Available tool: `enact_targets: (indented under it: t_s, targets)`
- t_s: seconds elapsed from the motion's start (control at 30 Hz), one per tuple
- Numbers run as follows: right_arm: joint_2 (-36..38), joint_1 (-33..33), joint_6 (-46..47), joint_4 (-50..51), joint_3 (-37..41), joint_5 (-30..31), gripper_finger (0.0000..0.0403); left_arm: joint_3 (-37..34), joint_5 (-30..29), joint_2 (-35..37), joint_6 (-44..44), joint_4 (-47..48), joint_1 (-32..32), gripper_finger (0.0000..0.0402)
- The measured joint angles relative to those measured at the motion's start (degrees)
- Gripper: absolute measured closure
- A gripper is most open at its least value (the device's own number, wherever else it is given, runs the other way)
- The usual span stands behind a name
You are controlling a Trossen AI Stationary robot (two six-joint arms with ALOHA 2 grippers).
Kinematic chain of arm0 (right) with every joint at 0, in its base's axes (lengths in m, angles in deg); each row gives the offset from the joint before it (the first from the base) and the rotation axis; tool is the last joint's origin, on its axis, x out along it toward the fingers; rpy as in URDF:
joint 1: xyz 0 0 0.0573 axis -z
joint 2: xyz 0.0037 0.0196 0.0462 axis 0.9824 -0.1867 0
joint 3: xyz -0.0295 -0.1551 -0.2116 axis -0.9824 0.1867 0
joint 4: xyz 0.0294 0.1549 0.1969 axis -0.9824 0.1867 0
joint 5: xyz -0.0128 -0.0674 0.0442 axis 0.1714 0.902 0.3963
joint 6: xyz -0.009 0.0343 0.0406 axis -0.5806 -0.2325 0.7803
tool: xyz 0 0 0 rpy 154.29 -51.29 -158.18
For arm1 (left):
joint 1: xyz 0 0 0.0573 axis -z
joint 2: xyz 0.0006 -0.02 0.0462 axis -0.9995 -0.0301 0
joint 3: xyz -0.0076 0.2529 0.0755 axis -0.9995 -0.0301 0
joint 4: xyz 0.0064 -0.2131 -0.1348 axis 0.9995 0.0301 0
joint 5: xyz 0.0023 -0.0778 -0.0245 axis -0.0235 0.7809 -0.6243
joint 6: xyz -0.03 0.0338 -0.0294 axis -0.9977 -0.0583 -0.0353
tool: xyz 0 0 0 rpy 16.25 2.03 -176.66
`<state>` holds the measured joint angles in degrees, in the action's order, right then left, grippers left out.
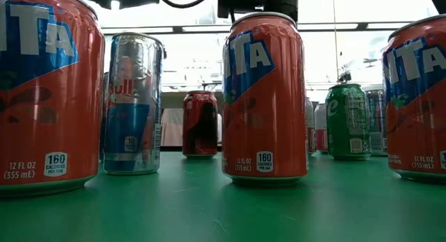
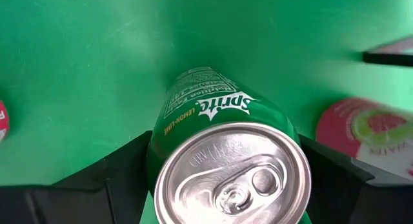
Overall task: Place canned beverage on shelf
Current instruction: Put the green can on the shelf
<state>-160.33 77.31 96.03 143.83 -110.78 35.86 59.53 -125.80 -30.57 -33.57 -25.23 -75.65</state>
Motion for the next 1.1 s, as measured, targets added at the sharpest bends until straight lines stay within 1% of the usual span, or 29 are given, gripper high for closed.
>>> enact_targets:
  t_s: [0.2, 0.43, 0.5, 0.63, 0.7, 0.87, 1.03, 1.1]
  targets:
    - [0.10, -0.04, 0.42, 4.42, -6.46, 0.55, 0.0104, 0.00, 0.00, 0.00, 0.00, -0.10, 0.01, 0.0399]
    - [0.15, -0.19, -0.59, 6.29, -15.76, 1.06, 0.0103, 0.00, 0.00, 0.00, 0.00, -0.18, 0.00, 0.0399]
    - [0.15, -0.63, -1.59, 6.56, -18.58, 3.66, 0.0103, 0.00, 0.00, 0.00, 0.00, -0.23, 0.00, 0.0399]
    - [0.24, -1.46, -4.49, 6.56, -22.87, 11.64, 0.0103, 0.00, 0.00, 0.00, 0.00, -0.68, 0.00, 0.0399]
    - [0.24, -1.60, -5.89, 6.53, -24.46, 15.52, 0.0102, 0.00, 0.00, 0.00, -0.02, -1.04, 0.02, 0.0399]
    - [0.24, -1.51, -9.43, 4.19, -27.08, 22.29, 0.0102, 0.00, 0.00, 0.00, -0.02, -1.11, 0.01, 0.0399]
    - [0.24, -1.14, -12.89, -4.44, -27.94, 27.10, 0.0101, 0.00, 0.00, 0.00, -0.22, -1.12, 0.00, 0.0399]
    - [0.24, -0.54, -12.80, -7.10, -28.61, 27.17, 0.0101, 0.00, 0.00, 0.00, -0.44, -1.15, 0.00, 0.0399]
